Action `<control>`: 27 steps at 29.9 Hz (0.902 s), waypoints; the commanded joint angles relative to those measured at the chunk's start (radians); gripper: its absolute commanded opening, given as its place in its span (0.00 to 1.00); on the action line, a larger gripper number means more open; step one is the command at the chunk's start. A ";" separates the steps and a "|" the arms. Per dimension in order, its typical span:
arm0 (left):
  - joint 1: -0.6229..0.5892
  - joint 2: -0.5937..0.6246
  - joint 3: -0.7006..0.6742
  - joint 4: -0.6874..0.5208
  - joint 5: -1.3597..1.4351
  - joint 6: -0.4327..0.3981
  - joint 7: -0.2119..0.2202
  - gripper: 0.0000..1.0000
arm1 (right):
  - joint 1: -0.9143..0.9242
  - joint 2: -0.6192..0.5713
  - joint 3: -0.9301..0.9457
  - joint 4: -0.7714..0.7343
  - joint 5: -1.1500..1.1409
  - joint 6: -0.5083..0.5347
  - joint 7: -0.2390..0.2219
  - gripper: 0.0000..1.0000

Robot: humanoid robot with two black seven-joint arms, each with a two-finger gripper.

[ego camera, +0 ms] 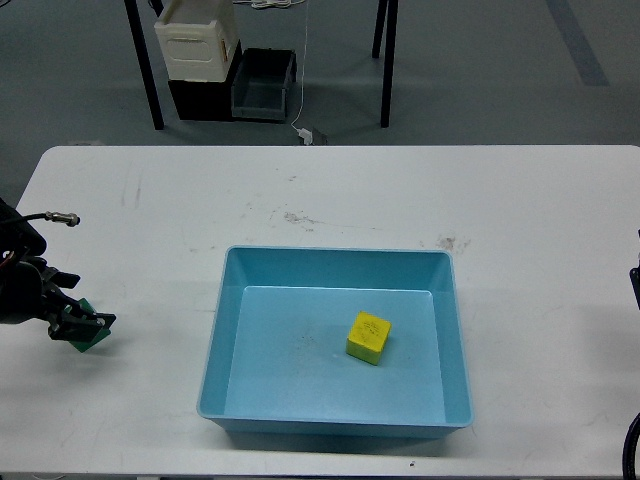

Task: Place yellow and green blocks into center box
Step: 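Lower the left gripper onto the green cube and grasp it, then lift the green cube with the left gripper toward the tray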

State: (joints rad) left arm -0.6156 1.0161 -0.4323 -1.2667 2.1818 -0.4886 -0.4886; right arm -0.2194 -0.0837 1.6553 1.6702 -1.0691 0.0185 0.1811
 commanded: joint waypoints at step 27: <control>0.025 -0.027 0.084 0.082 0.000 0.096 0.000 0.88 | -0.001 -0.001 0.009 -0.004 0.000 -0.002 0.000 0.97</control>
State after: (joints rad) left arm -0.6055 0.9900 -0.3496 -1.1885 2.1818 -0.4079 -0.4887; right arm -0.2201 -0.0844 1.6642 1.6662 -1.0706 0.0168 0.1811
